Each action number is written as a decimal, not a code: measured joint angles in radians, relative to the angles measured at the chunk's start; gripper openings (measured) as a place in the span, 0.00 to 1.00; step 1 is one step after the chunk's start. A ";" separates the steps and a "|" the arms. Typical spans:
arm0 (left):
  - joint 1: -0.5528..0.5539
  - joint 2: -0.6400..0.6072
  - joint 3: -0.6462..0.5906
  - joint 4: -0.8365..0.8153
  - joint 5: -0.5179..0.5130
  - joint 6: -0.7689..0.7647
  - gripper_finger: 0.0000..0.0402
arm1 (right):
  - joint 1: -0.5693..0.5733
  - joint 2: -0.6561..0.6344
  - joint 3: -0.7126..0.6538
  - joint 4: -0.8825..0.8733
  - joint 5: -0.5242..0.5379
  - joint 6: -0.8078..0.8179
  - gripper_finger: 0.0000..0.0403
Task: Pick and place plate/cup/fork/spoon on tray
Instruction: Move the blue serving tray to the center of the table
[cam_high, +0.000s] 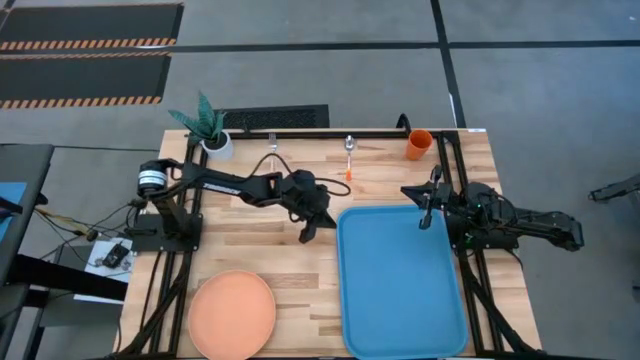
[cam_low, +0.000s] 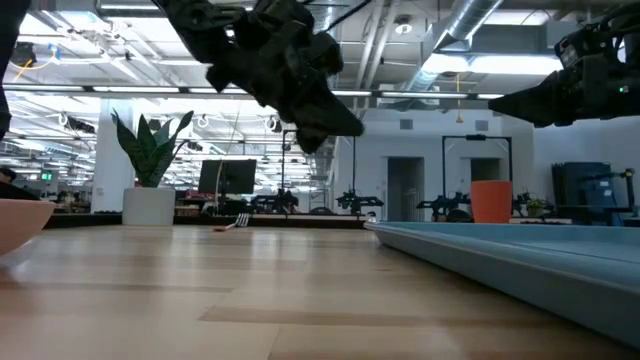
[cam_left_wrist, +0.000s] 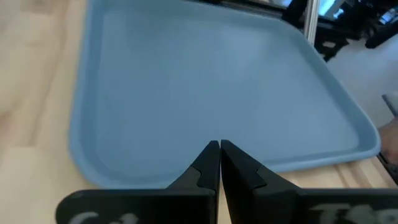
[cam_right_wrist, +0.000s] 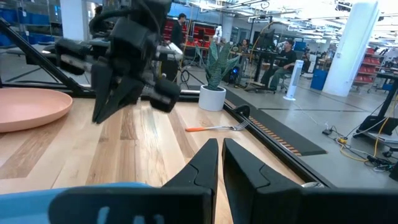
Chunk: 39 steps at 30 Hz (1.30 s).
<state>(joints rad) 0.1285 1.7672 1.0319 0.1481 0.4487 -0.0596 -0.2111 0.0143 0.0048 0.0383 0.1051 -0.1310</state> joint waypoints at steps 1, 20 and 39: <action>-0.003 0.020 0.009 -0.004 0.012 -0.001 0.00 | 0.000 0.000 0.000 0.000 -0.001 0.000 0.12; -0.033 0.131 0.093 -0.018 0.034 -0.014 0.04 | 0.001 0.000 0.000 0.001 -0.001 0.000 0.12; -0.090 0.151 0.091 0.002 -0.125 -0.004 0.33 | 0.001 0.000 0.000 0.000 -0.001 0.000 0.12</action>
<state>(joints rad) 0.0389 1.9182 1.1233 0.1499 0.3241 -0.0639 -0.2104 0.0139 0.0048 0.0387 0.1040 -0.1310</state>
